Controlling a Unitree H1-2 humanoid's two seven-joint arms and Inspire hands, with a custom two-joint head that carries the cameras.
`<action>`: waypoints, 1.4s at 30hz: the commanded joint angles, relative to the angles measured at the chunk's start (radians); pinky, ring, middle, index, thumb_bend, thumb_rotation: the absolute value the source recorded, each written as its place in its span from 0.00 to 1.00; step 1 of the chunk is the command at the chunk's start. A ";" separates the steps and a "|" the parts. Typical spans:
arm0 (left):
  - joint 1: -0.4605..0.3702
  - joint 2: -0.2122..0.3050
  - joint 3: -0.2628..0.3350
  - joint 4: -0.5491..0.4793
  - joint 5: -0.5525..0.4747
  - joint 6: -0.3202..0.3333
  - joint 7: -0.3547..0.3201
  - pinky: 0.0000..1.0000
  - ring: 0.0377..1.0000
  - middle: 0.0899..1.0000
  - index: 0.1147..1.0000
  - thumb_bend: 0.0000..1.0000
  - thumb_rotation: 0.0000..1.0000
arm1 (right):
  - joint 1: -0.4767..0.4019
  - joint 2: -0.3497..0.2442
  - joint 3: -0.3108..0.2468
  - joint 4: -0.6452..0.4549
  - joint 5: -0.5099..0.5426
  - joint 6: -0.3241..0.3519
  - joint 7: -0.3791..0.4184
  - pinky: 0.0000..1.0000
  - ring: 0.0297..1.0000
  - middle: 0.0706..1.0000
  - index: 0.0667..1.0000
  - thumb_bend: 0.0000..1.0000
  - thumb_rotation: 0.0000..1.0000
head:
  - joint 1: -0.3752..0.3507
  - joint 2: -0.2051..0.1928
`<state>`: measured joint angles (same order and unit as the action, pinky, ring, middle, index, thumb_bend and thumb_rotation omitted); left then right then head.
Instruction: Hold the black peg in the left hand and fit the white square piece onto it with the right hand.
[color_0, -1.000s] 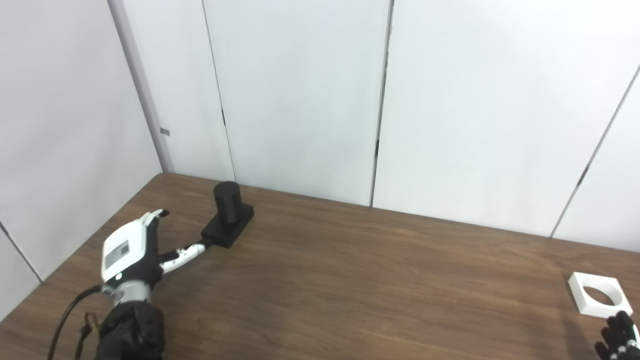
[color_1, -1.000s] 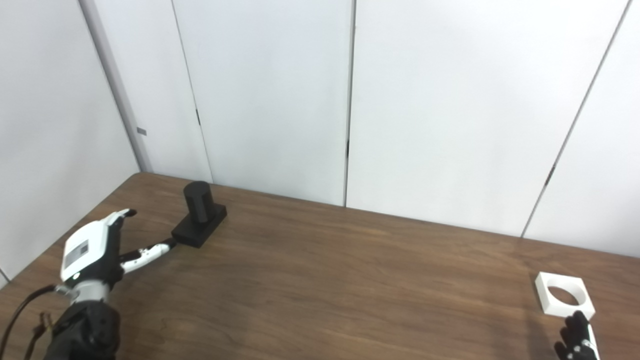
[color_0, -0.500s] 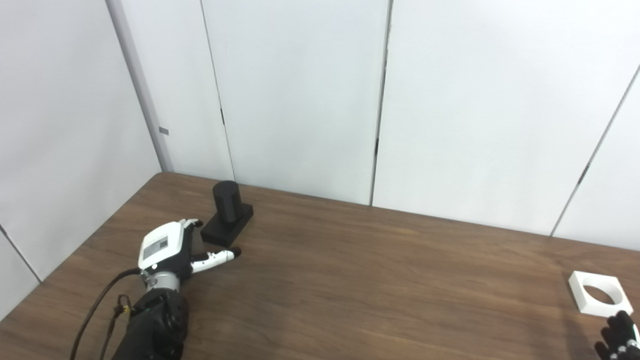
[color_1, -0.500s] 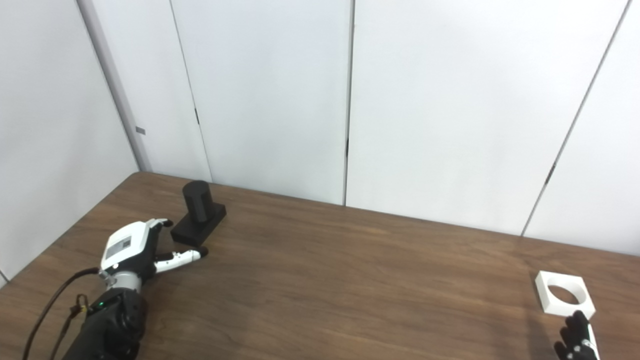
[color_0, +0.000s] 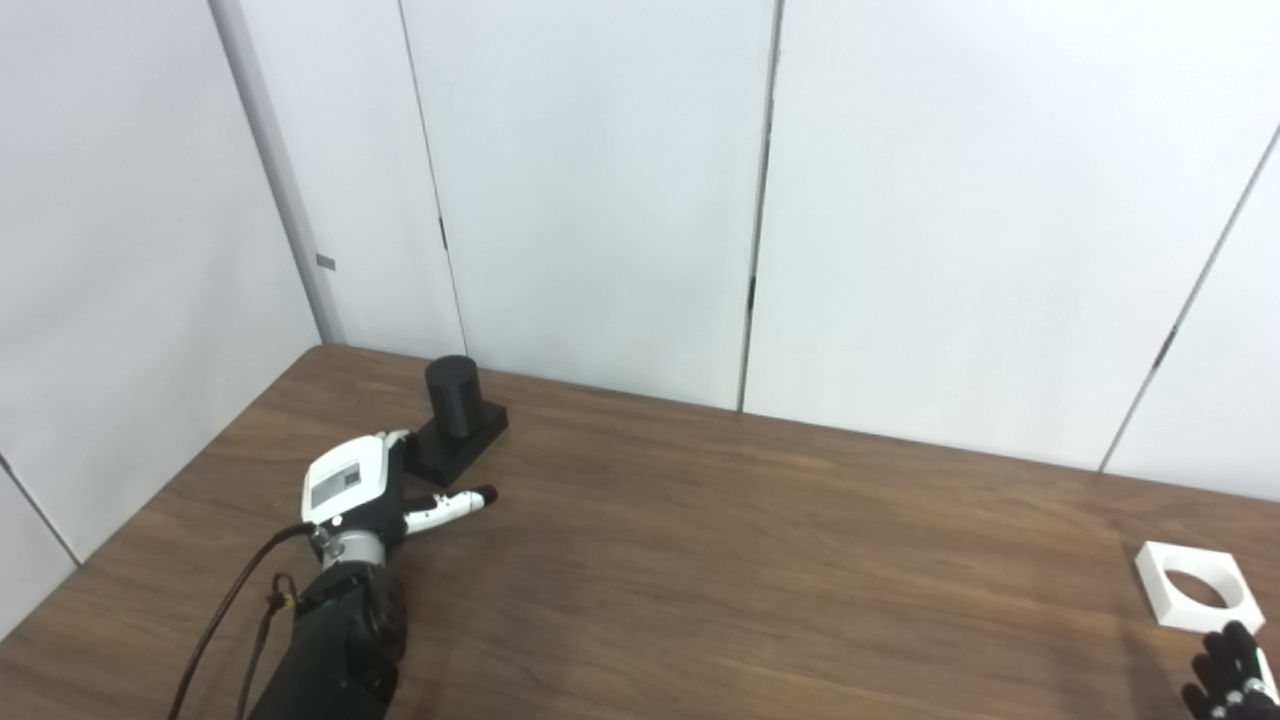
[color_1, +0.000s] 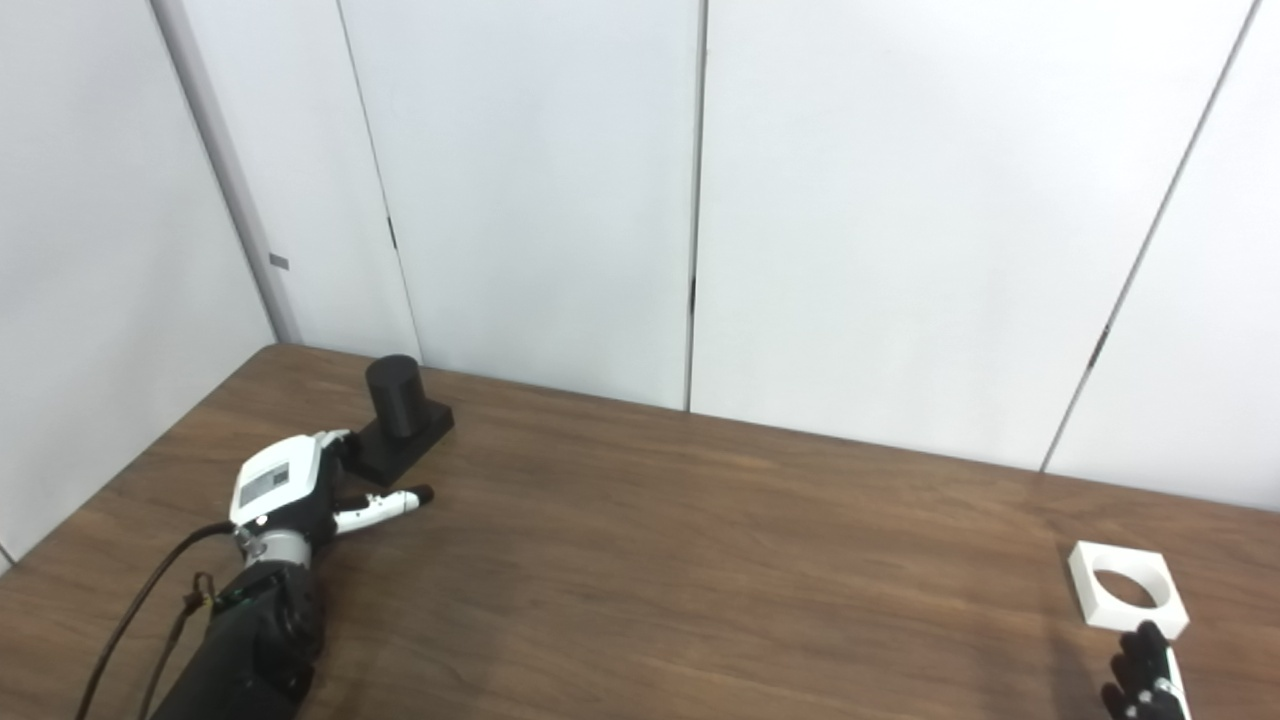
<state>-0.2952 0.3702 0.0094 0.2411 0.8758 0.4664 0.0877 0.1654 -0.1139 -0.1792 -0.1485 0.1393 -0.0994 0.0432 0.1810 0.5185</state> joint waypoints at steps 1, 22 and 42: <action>-0.052 0.018 0.009 0.001 0.025 0.003 0.052 0.91 0.91 0.90 0.82 0.98 0.72 | 0.077 0.025 0.010 -0.022 0.011 -0.005 0.000 1.00 1.00 0.98 1.00 0.60 1.00 | 0.001 0.001; -0.079 0.023 0.002 0.072 0.007 0.002 0.125 0.89 0.89 0.88 0.79 0.95 0.68 | 0.084 0.022 0.014 -0.048 0.011 0.029 0.004 1.00 1.00 0.99 1.00 0.58 1.00 | 0.002 0.013; -0.144 0.034 -0.041 0.157 -0.023 0.002 0.155 0.87 0.87 0.85 0.76 0.95 0.67 | 0.090 0.022 0.022 -0.064 -0.007 0.021 0.004 1.00 1.00 0.97 1.00 0.54 1.00 | -0.007 0.020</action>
<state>-0.3831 0.3715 -0.0342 0.4125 0.8448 0.4663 0.2203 0.1769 -0.1107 -0.1665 -0.1753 0.1315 -0.0465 0.0456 0.1749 0.5369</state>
